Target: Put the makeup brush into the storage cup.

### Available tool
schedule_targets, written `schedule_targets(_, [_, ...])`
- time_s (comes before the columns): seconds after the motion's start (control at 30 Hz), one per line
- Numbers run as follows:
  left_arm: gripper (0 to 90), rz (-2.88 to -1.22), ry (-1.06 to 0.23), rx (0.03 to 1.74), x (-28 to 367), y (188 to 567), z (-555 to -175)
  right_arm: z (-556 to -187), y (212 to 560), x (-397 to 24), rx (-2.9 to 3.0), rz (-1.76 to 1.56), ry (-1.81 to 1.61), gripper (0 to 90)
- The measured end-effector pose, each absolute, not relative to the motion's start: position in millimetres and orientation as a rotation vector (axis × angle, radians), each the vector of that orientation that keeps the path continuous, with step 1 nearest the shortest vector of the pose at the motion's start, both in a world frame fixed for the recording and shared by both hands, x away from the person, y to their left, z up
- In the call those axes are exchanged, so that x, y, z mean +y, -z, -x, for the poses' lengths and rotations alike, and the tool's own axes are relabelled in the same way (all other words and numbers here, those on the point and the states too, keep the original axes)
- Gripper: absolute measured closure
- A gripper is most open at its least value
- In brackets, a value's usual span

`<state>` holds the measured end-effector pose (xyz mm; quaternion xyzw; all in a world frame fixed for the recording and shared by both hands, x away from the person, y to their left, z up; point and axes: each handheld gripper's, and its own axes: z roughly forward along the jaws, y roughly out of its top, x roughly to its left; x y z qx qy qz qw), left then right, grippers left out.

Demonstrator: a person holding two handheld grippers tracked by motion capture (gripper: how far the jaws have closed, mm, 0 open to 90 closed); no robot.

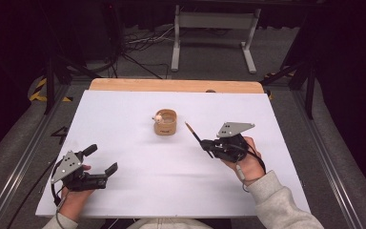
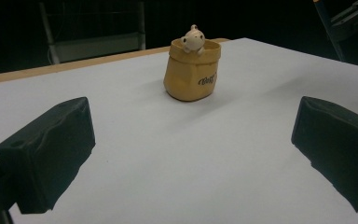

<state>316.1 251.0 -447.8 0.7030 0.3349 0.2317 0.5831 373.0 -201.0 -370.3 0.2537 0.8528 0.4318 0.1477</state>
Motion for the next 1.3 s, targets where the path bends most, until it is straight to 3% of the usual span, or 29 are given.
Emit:
schedule_targets(0.63, [0.2,-1.640,-0.537,0.780,250,448,-316,-355,395,-197,2.186,-0.528,-1.698,83.9])
schedule_targets(1.3, [0.2,-1.643,-0.523,0.748,248,445,-315,-350,416,-184,2.125,-0.483,-1.821,83.9])
